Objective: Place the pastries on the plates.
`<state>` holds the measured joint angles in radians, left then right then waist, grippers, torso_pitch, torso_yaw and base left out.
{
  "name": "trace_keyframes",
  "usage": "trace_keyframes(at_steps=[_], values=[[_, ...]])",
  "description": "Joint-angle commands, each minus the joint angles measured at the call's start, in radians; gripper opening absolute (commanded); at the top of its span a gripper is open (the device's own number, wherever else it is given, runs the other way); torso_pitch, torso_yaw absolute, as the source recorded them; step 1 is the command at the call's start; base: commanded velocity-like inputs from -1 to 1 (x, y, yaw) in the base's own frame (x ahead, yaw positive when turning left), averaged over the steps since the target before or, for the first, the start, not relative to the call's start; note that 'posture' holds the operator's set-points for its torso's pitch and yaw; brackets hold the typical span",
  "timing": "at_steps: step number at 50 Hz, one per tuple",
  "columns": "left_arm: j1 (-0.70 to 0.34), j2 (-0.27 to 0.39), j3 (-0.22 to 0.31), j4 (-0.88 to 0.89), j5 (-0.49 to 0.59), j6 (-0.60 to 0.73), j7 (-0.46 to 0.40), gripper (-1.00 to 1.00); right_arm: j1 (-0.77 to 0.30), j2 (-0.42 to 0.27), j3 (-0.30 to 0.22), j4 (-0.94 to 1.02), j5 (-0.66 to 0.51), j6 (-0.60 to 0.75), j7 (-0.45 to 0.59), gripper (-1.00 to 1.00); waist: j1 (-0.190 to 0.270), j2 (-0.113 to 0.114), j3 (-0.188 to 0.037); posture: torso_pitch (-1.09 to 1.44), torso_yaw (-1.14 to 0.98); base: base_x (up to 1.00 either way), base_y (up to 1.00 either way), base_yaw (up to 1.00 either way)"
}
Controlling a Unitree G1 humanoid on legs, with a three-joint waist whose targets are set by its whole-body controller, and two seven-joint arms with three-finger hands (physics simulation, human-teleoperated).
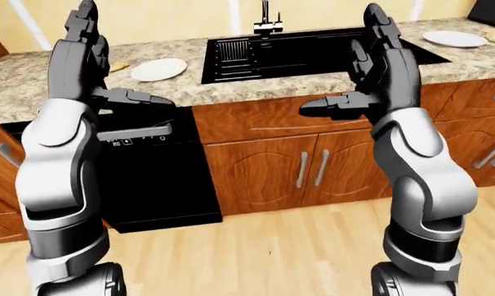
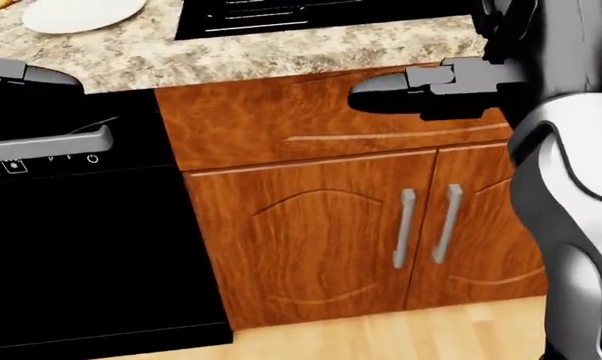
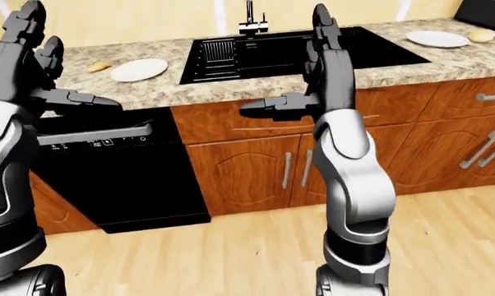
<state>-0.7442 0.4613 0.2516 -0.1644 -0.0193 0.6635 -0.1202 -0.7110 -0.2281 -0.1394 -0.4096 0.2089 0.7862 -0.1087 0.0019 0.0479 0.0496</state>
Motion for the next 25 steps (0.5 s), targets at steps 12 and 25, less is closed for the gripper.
trace_keyframes(at_steps=[12,25], values=[[-0.023,0.009,0.011,-0.065,0.002,-0.029,0.002,1.0,-0.021,-0.022,-0.024,-0.08,0.005,-0.031,-0.007,1.0,-0.015,-0.089,-0.033,0.0,0.0,0.16,0.74,0.0],[-0.044,0.007,-0.002,-0.062,0.015,-0.017,-0.005,1.0,-0.013,-0.015,-0.022,-0.095,0.017,-0.038,-0.007,1.0,-0.019,0.021,-0.014,0.0,0.0,0.28,0.57,0.0]])
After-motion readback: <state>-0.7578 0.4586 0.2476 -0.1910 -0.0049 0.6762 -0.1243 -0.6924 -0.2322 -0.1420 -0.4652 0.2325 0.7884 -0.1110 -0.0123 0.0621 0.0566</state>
